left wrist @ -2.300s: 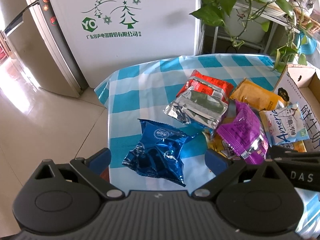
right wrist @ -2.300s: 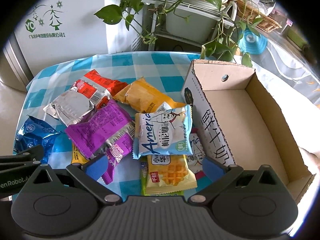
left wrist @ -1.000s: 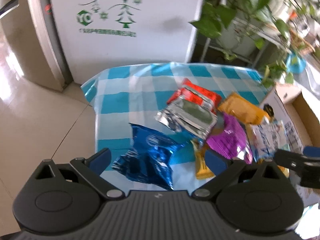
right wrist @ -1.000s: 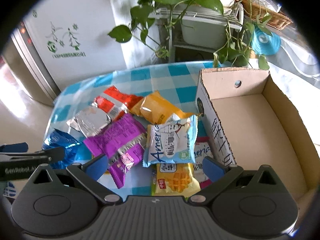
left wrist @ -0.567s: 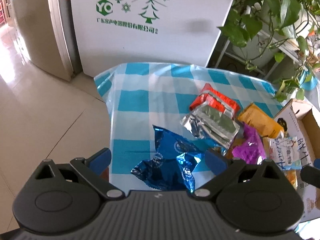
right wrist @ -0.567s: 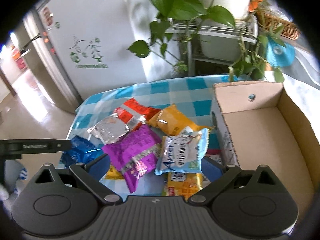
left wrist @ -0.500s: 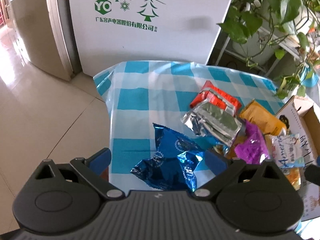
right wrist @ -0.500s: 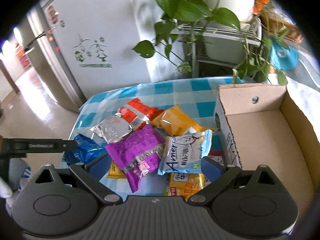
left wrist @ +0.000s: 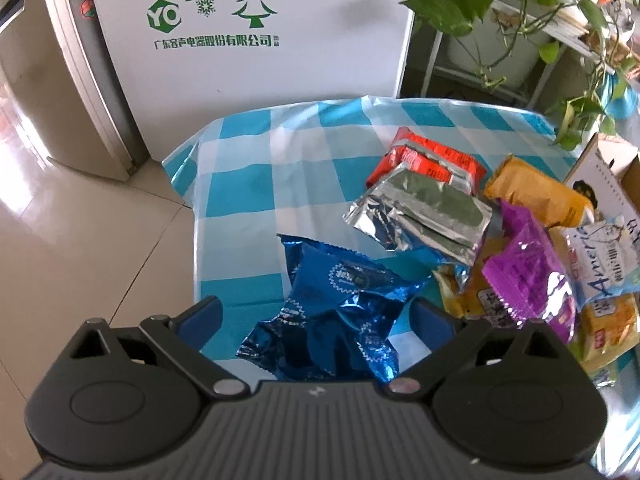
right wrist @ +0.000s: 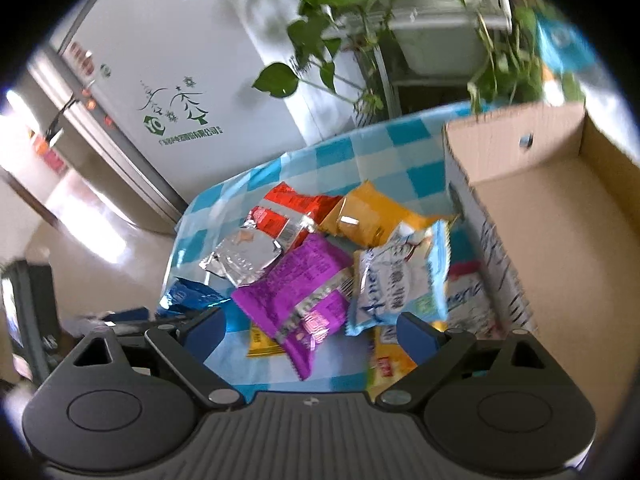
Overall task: Organize snacks
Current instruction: 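Close the left tool on the blue foil bag while the right tool closes on the purple bag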
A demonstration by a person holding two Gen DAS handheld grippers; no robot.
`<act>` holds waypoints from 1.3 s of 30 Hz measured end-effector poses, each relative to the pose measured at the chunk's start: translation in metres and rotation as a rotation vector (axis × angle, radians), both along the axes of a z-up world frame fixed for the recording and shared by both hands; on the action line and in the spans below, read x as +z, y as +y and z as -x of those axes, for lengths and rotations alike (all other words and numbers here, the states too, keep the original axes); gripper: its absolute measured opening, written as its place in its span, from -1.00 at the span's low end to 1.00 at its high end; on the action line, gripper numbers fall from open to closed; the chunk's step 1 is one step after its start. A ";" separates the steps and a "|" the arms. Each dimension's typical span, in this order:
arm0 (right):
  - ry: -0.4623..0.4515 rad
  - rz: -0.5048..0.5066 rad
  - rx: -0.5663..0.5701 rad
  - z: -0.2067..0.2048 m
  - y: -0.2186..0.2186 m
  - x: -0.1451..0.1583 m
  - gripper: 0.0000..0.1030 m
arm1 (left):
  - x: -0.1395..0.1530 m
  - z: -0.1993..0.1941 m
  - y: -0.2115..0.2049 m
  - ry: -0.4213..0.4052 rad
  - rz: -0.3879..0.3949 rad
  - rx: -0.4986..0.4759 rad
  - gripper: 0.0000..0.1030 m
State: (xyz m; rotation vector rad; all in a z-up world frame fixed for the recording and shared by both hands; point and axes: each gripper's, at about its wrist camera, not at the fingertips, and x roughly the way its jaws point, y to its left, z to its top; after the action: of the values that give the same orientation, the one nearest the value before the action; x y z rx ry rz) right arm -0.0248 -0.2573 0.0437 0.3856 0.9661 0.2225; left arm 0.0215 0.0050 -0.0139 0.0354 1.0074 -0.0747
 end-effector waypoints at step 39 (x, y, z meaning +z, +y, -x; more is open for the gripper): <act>0.262 -0.189 -0.306 -0.055 0.023 -0.071 0.51 | -0.024 -0.001 0.007 0.021 0.018 0.050 0.83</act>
State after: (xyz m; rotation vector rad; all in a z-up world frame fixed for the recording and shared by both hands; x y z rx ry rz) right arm 0.0306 -0.2340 -0.0274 0.7427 1.1307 -0.0178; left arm 0.0228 0.0125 -0.0377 -0.0068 1.0282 -0.0386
